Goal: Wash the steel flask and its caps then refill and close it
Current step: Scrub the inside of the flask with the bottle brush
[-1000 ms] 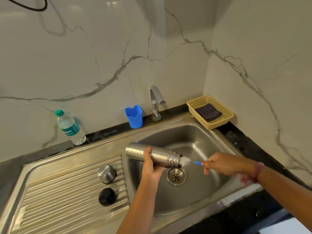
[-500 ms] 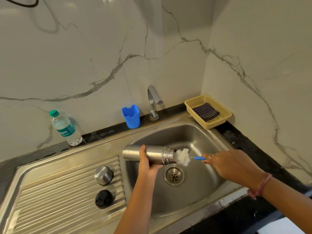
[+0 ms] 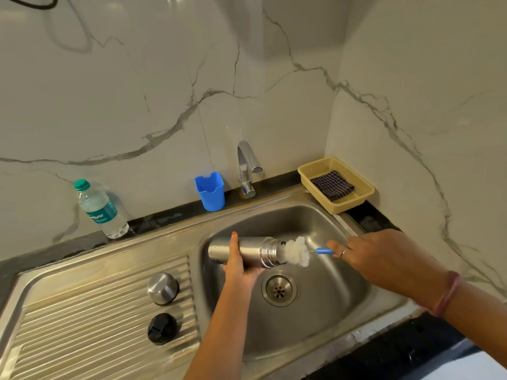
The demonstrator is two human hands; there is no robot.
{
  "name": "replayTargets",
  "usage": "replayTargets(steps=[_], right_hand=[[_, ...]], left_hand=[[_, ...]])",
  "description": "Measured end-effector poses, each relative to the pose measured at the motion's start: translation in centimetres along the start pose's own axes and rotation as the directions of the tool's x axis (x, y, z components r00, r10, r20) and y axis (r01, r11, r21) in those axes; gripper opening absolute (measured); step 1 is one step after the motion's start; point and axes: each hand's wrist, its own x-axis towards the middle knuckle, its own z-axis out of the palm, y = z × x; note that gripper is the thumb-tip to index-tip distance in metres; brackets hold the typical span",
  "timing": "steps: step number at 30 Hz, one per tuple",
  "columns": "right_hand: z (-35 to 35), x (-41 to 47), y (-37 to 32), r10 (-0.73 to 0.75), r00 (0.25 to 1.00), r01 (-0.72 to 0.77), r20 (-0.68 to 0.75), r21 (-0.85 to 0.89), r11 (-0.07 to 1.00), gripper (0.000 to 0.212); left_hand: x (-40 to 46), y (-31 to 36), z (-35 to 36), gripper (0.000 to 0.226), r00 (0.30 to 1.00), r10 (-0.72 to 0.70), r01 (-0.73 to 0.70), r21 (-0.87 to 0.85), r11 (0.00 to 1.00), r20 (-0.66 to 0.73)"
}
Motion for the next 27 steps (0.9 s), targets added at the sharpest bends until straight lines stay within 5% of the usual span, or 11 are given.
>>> replayTargets(steps=[7, 10, 14, 19, 27], right_hand=[[0.3, -0.1, 0.1, 0.105, 0.994, -0.102, -0.029, 0.099, 0.99, 0.045], [-1.2, 0.4, -0.4, 0.089, 0.987, -0.1, 0.134, 0.075, 0.992, 0.033], [-1.1, -0.3, 0.7, 0.157, 0.963, -0.171, 0.221, 0.047, 0.984, 0.047], [-0.9, -1.4, 2.9, 0.282, 0.898, -0.374, 0.339, 0.245, 0.895, 0.041], [-1.8, -2.2, 3.4, 0.273, 0.904, -0.332, 0.328, 0.138, 0.933, 0.045]], left_hand=[[0.0, 0.6, 1.2, 0.099, 0.998, 0.062, -0.062, 0.002, 0.998, 0.011], [0.4, 0.8, 1.5, 0.092, 0.996, 0.084, -0.083, -0.018, 0.996, 0.026], [0.9, 1.0, 1.3, 0.09, 0.994, 0.106, -0.105, -0.043, 0.994, 0.026], [1.9, 2.4, 0.5, 0.089, 0.992, 0.124, -0.123, -0.062, 0.99, 0.004], [1.4, 2.2, 1.9, 0.094, 0.992, 0.124, -0.123, -0.06, 0.991, 0.023]])
